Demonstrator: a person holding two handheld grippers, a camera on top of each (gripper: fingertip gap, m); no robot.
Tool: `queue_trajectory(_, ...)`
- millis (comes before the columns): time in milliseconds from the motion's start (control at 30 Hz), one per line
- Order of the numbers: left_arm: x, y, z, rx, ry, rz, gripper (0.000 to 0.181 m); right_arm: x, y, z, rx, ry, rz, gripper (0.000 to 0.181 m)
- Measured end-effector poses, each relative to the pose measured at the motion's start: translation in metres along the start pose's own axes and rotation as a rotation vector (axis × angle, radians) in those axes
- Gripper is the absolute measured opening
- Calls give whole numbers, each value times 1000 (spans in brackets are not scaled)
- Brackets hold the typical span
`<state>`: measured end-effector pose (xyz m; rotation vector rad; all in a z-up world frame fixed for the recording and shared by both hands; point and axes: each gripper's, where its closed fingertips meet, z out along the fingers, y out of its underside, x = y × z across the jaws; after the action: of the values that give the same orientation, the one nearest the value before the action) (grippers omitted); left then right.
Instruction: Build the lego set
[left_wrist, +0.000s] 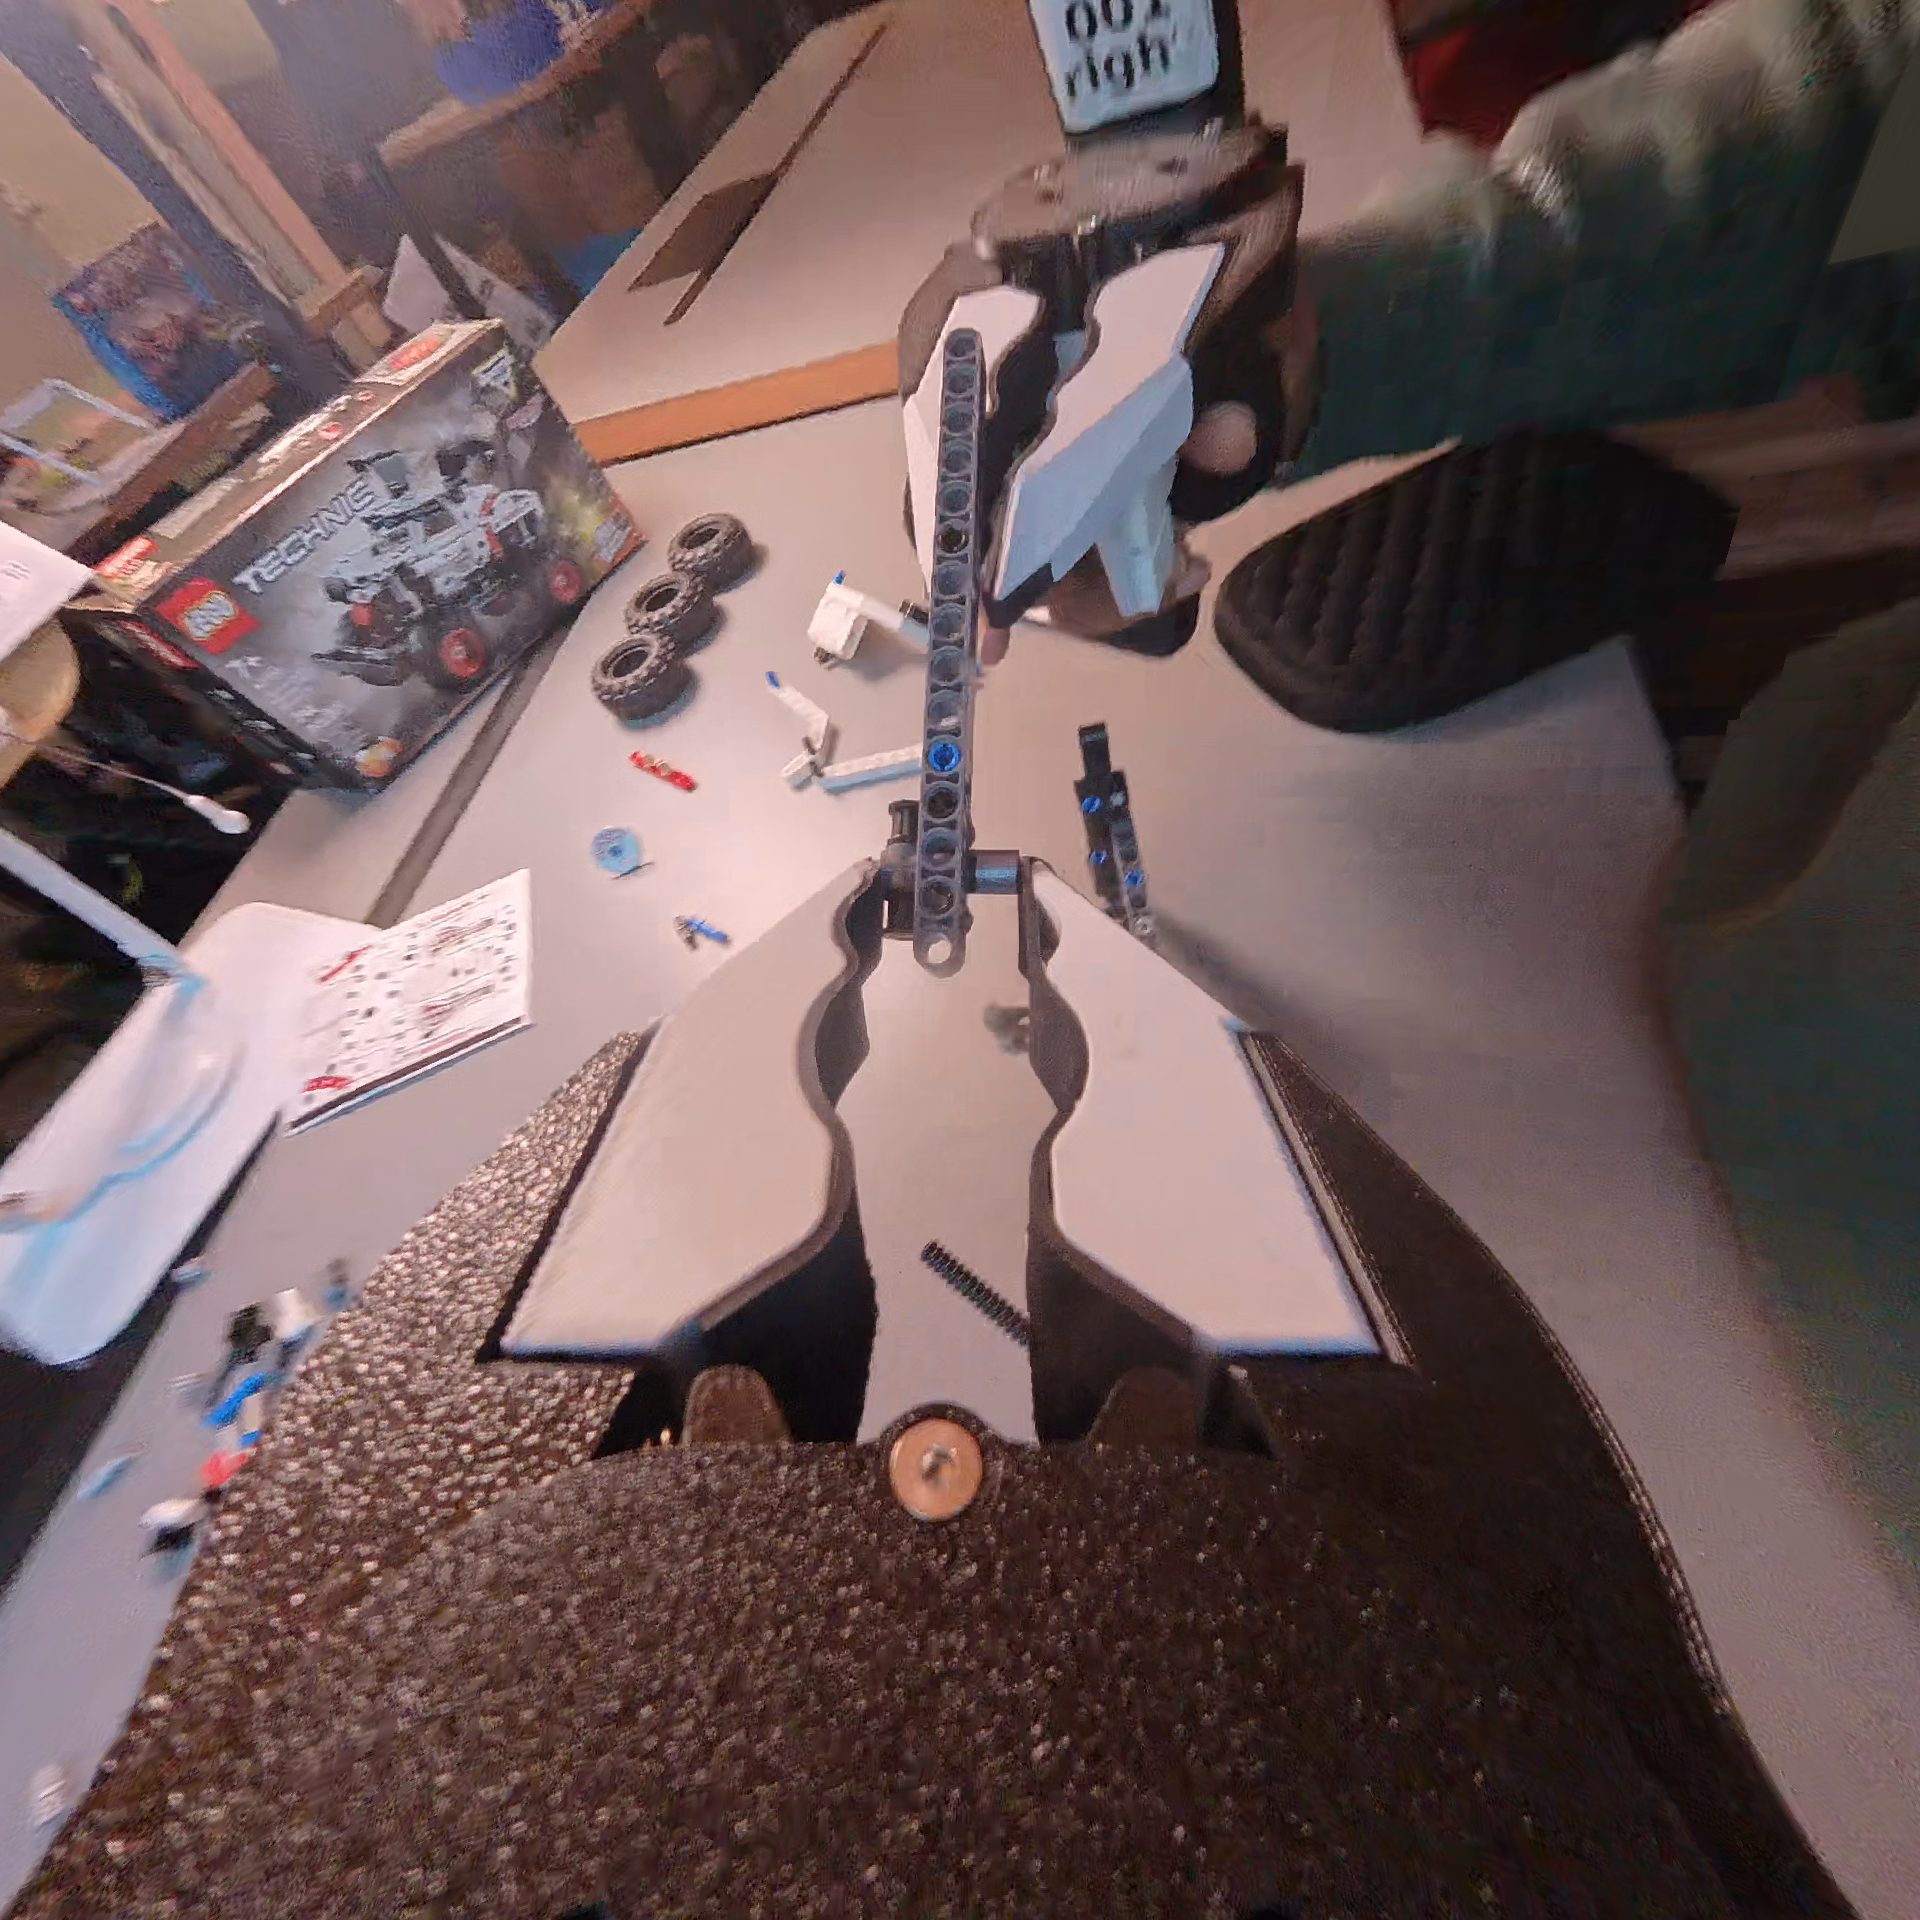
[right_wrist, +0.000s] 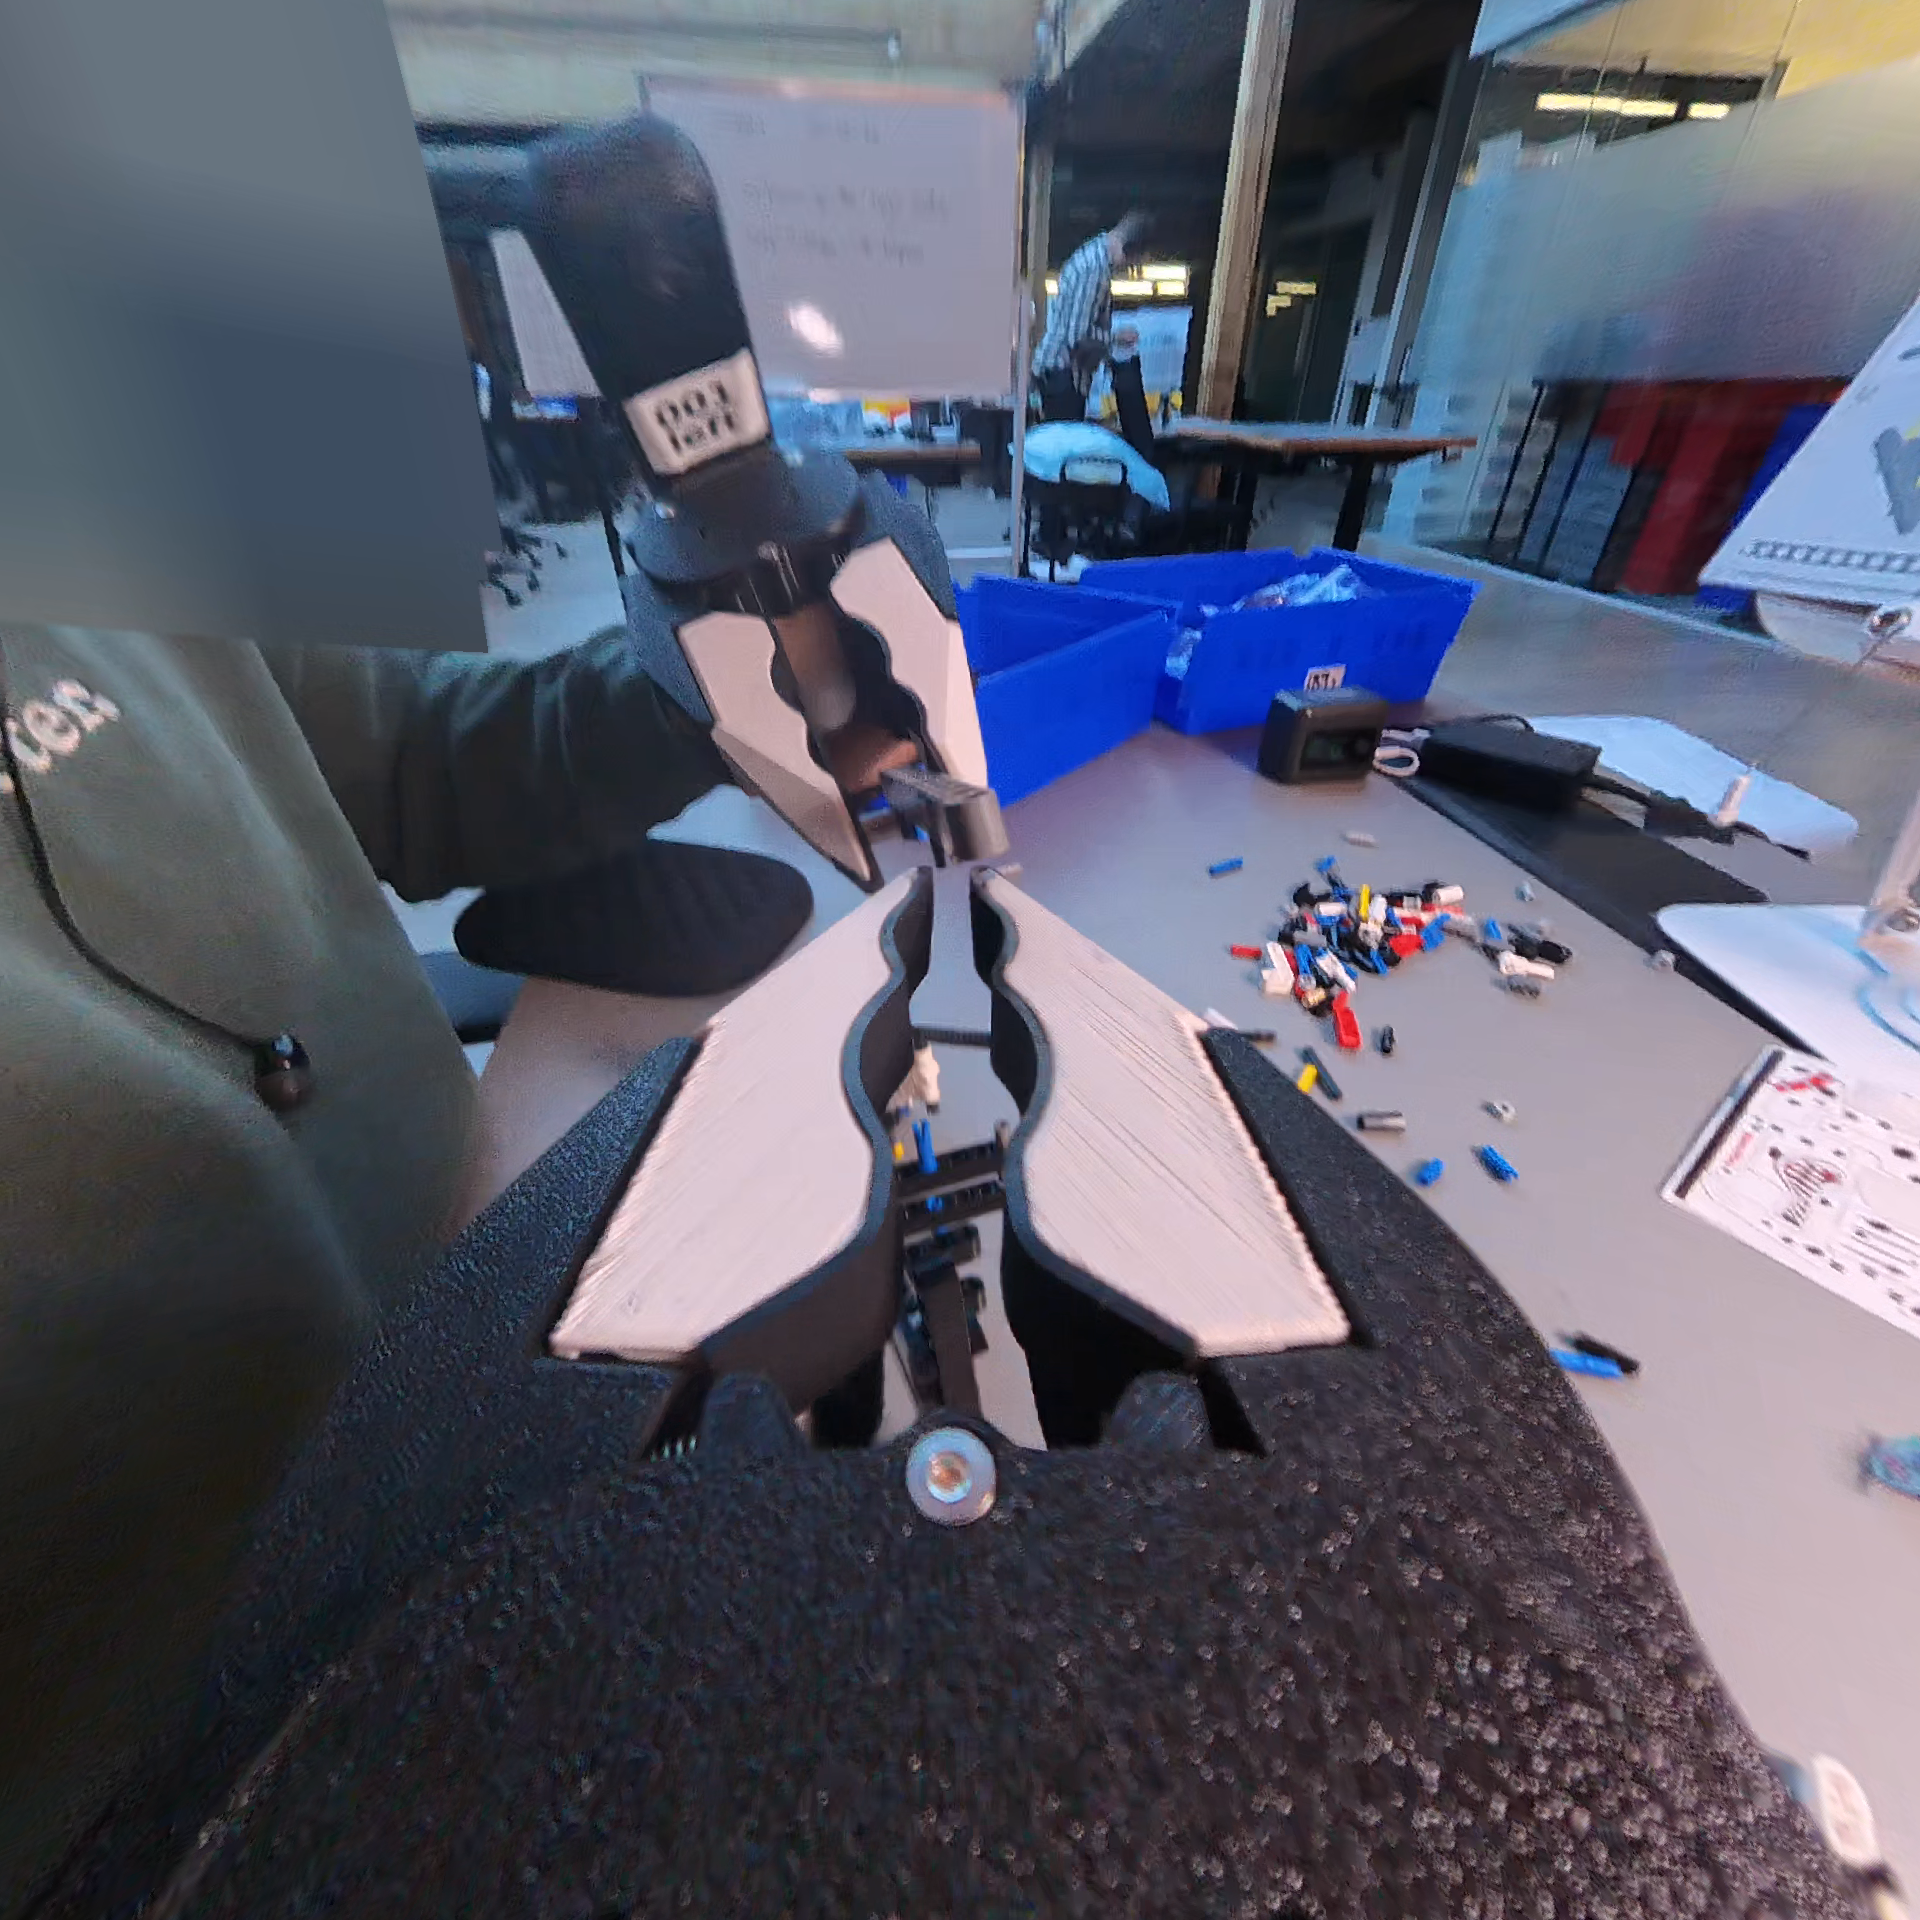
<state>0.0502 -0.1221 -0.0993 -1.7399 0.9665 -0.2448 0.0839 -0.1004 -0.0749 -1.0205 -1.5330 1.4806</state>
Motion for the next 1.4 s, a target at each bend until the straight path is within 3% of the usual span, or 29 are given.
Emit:
queue_trajectory(167, 6, 22, -1, -91, -67, 144, 25, -2, 25, -9, -154, 38, -57, 33)
queue_trajectory(300, 10, 34, 2, -139, -109, 228, 25, -8, 32, -3, -225, 54, -190, 35)
queue_trajectory(367, 12, 35, 2, -149, -117, 250, 26, -10, 36, 1, -271, 59, -267, 31)
queue_trajectory(433, 13, 37, 2, -167, -118, 261, 26, -11, 37, 5, -288, 55, -321, 11)
queue_trajectory(533, 13, 39, 1, -170, -124, 269, 26, -16, 36, 7, -286, 10, -344, 9)
queue_trajectory(667, 17, 33, -1, -83, -67, 162, 27, -19, 34, 5, -270, -50, -336, 7)
queue_trajectory(800, 18, 32, -6, -16, 37, -36, 44, -17, 30, 0, -264, -68, -360, 7)
queue_trajectory(1067, 26, 17, -23, 196, 342, -482, 35, -20, 26, -4, -229, -47, -504, 7)
queue_trajectory(1400, 16, 15, -20, 219, 365, -577, 14, -20, 19, 1, -206, -17, -567, 7)
